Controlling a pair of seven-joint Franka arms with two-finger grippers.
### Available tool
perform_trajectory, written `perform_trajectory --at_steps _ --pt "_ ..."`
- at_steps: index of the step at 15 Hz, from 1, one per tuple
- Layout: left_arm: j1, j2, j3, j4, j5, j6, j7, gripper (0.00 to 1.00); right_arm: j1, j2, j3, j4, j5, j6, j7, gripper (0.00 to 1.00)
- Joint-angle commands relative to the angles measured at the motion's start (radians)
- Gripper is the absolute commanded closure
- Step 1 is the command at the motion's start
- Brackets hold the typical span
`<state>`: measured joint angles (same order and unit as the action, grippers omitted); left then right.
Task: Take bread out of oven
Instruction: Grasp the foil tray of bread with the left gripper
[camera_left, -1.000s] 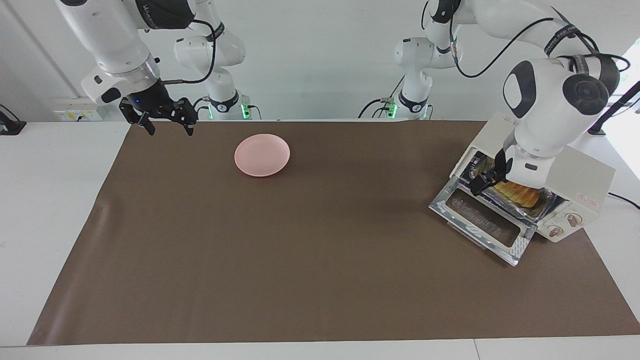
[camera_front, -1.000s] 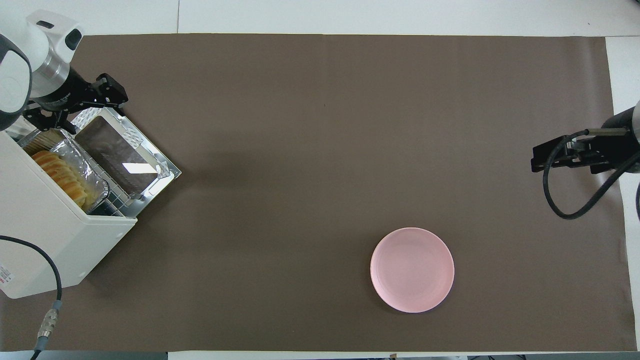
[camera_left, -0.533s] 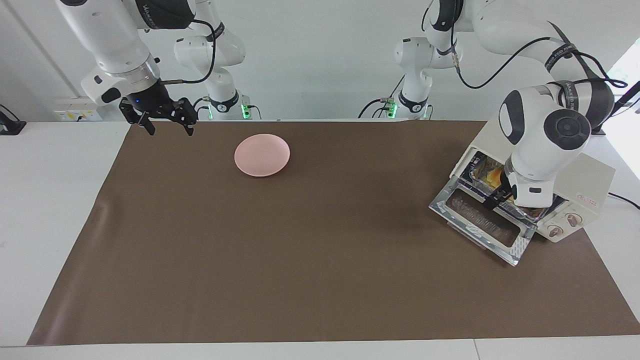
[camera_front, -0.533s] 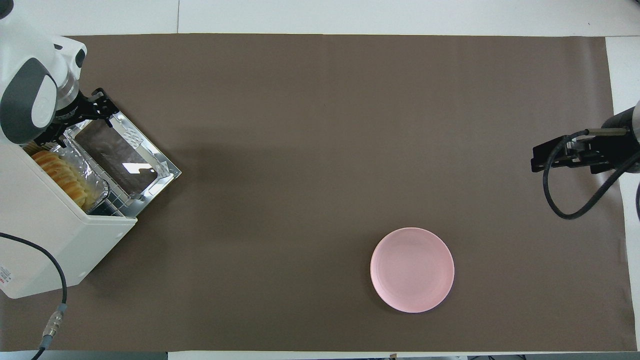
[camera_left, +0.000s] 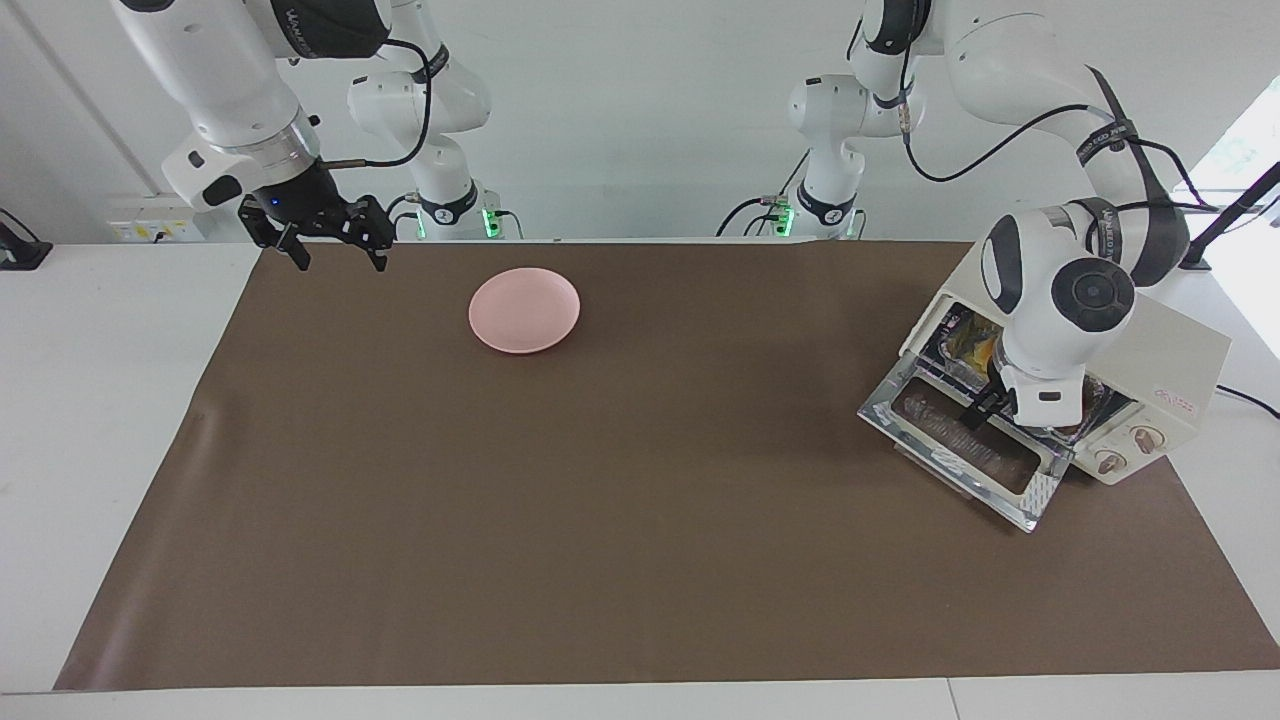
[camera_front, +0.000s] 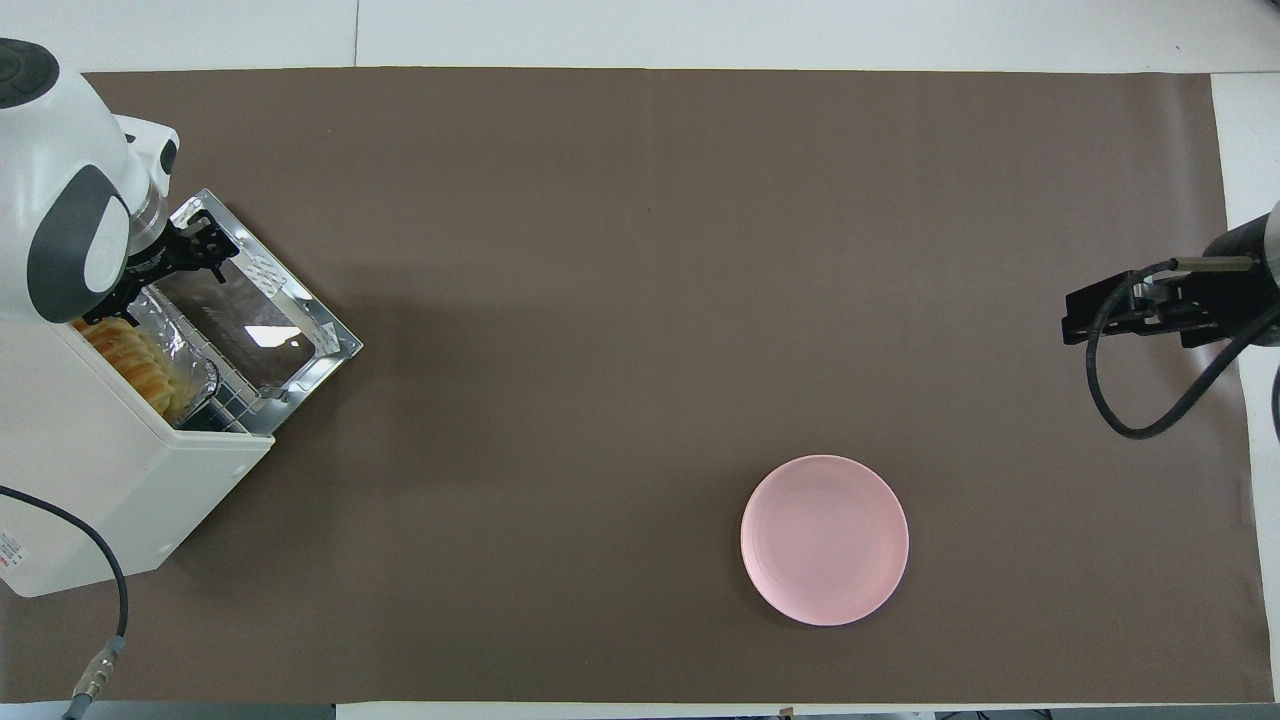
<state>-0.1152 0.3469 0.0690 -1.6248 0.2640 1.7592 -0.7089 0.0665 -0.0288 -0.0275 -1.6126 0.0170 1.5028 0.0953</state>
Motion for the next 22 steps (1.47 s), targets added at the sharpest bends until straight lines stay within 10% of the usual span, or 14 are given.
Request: perform_trajectory --at_steps 1,4,9,12,22 --pt "0.002 -0.039 -0.006 -0.076 0.052 0.058 -0.055 0.0 -0.014 -0.016 0.014 -0.015 -0.015 -0.009 0.009 0.0" --pt "0.002 -0.04 -0.006 -0.118 0.054 0.095 -0.061 0.05 -0.014 -0.016 0.014 -0.013 -0.015 -0.009 0.008 0.0" --pt "0.002 -0.036 -0.006 -0.139 0.054 0.115 -0.063 0.45 -0.013 -0.016 0.014 -0.015 -0.015 -0.009 0.009 0.0" --pt "0.003 -0.037 -0.006 -0.149 0.054 0.118 -0.057 1.0 -0.014 -0.016 0.014 -0.015 -0.015 -0.009 0.009 0.0" --pt "-0.199 0.076 -0.017 0.186 0.011 -0.018 -0.026 1.0 -0.014 -0.016 0.014 -0.013 -0.015 -0.009 0.009 0.0"
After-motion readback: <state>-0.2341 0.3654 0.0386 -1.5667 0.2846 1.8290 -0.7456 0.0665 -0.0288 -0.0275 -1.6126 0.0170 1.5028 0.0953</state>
